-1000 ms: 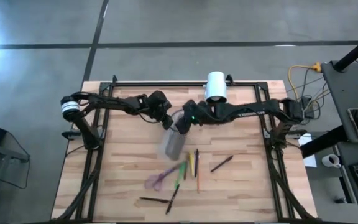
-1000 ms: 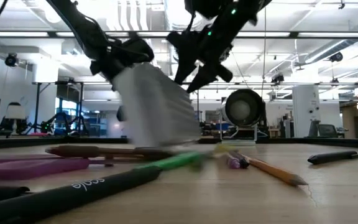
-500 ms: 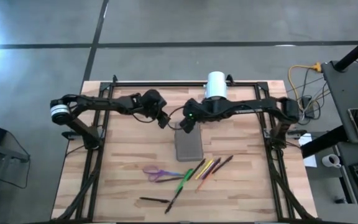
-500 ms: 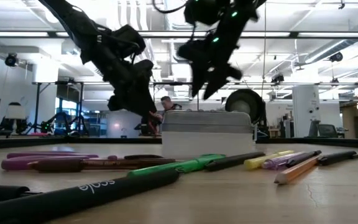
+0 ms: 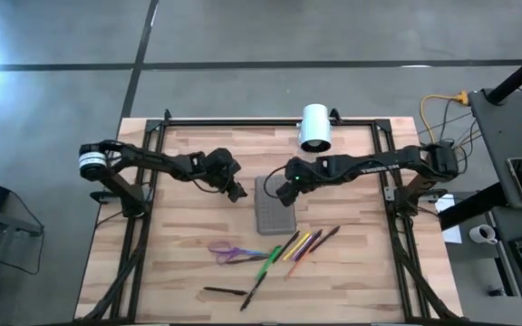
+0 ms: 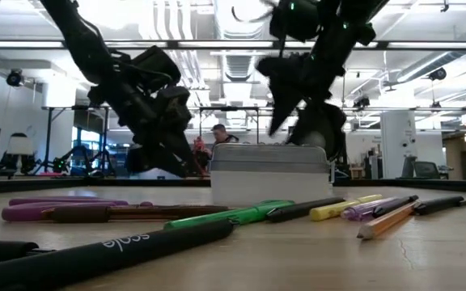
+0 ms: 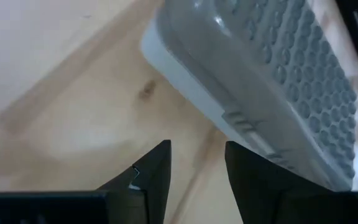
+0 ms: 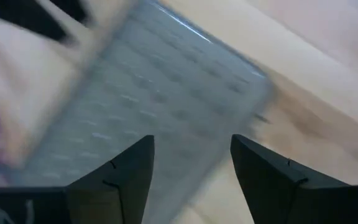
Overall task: Pick & place school supplies into a supply box
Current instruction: Open the black supply box
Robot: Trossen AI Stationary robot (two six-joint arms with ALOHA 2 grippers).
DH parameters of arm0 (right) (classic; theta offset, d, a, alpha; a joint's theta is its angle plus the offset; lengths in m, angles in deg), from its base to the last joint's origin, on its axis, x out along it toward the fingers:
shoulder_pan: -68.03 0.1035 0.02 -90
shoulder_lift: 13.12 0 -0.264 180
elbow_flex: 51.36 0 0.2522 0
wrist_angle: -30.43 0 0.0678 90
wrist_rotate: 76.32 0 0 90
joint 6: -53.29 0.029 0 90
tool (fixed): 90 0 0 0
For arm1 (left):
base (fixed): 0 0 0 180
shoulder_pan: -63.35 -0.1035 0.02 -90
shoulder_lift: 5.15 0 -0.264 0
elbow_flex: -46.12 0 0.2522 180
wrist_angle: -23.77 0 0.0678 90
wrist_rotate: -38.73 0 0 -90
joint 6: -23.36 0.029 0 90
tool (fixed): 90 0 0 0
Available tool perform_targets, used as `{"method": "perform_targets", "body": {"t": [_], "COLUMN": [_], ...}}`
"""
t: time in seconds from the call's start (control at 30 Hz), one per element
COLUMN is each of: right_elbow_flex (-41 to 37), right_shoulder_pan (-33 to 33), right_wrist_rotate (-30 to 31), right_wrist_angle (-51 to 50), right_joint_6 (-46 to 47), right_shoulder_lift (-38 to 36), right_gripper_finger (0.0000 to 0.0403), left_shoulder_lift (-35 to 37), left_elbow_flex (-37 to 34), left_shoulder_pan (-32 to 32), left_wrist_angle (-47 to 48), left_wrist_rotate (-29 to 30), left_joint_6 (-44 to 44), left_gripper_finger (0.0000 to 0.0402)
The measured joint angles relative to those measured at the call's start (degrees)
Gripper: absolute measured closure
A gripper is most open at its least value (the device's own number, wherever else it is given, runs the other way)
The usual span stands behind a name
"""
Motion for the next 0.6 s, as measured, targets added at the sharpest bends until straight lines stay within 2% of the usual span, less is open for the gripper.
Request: {"method": "perform_targets", "body": {"t": [0.17, 0.33, 0.6], "right_elbow_flex": [1.61, 0.98, -2.54], "right_shoulder_pan": [0.99, 0.99, 1.19], "right_wrist_rotate": [-0.68, -2.07, -1.97], "right_wrist_angle": [0.59, 0.46, 1.54], "right_joint_6": [-0.91, -0.60, -0.19], "right_shoulder_lift": [1.70, 2.91, 2.62], "right_gripper_finger": [0.0197, 0.0197, 0.0197], "left_shoulder_lift": [-6.20, -12.06, -13.33], "left_elbow_flex": [3.42, 7.21, 7.33], "left_shoulder_pan": [3.68, 4.59, 5.35], "left_wrist_angle": [0.06, -0.34, -2.30], "left_wrist_rotate": [0.11, 0.05, 1.08], "left_joint_6": [-0.13, 0.32, 0.29], "left_gripper_finger": [0.0265, 0.0265, 0.0266]}}
